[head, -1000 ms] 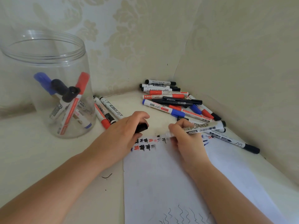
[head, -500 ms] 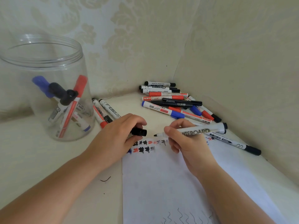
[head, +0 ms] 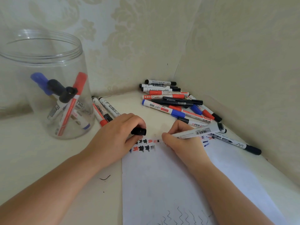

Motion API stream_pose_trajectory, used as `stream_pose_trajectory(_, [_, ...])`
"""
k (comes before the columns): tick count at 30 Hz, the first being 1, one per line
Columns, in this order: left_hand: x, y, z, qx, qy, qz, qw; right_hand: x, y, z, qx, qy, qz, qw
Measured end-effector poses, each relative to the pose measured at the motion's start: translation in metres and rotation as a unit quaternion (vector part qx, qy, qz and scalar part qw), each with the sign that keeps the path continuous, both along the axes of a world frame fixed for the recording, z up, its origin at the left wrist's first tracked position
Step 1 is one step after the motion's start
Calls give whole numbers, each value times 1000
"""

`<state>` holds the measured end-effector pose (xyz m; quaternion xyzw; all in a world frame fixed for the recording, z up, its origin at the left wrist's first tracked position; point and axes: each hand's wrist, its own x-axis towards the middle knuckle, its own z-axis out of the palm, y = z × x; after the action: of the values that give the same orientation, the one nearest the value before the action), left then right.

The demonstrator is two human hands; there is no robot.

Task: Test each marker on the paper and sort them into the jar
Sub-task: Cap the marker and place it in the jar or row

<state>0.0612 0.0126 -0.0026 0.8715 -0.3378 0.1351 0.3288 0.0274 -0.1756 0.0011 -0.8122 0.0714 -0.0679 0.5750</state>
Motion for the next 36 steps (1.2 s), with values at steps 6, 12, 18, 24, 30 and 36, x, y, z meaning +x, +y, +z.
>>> stream_pose_trajectory(6, [0,0,0,2,-1,-6,1000,2,5,-6,-27,-2,-6,1000])
stream_pose_trajectory(12, [-1,1,-1,10,-4,-6,1000,1,5,-8,-54,-27,13,998])
stream_pose_trajectory(18, [-1,0,-2,7,-2,-5,1000,1,4,-9,-53,-20,23,998])
stream_pose_trajectory(24, [-1,1,-1,3,0,-3,1000,2,3,-6,-43,-19,10,999])
stream_pose_trajectory(30, [0,-1,-2,7,1,-10,1000,2,2,-5,-43,-11,16,999])
stream_pose_trajectory(36, [1,1,-2,-6,-2,-9,1000,4,-2,-4,-7,2,22,1000])
